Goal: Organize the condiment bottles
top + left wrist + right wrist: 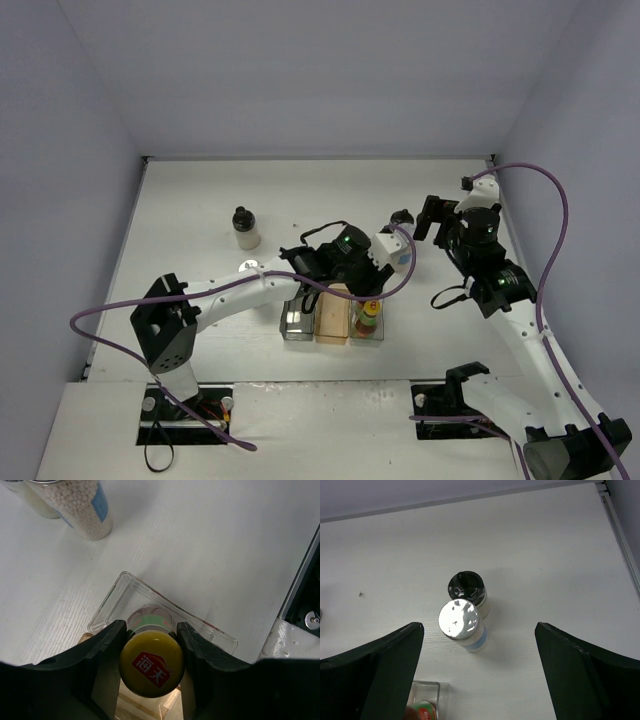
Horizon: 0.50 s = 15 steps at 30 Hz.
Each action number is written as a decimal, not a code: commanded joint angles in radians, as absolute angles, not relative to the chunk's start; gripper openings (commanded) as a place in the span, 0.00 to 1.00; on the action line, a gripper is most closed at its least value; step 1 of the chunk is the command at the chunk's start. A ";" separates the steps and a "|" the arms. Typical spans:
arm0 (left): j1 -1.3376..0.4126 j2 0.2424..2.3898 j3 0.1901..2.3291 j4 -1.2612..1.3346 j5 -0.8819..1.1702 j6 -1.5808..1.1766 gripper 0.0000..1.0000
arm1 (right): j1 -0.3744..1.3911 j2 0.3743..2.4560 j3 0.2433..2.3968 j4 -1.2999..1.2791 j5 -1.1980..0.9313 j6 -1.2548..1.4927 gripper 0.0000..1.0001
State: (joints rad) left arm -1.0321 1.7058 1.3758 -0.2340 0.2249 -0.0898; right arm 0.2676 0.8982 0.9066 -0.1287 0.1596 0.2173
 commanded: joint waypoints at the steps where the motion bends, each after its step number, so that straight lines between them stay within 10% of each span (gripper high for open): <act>1: -1.031 1.666 1.428 -0.109 0.244 -0.109 0.39 | 0.259 0.913 0.900 -0.046 0.153 0.230 1.00; 8: -1.031 1.651 1.442 -0.124 0.206 -0.101 0.71 | 0.259 0.936 0.896 -0.040 0.147 0.238 1.00; 15: -1.029 1.617 1.450 -0.143 0.146 -0.094 0.75 | 0.258 0.979 0.902 -0.043 0.109 0.236 1.00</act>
State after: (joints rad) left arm -1.0321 1.6958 1.3781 -0.1905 0.1764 -0.0994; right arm 0.2668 0.9558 0.8902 -0.1165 0.1371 0.2298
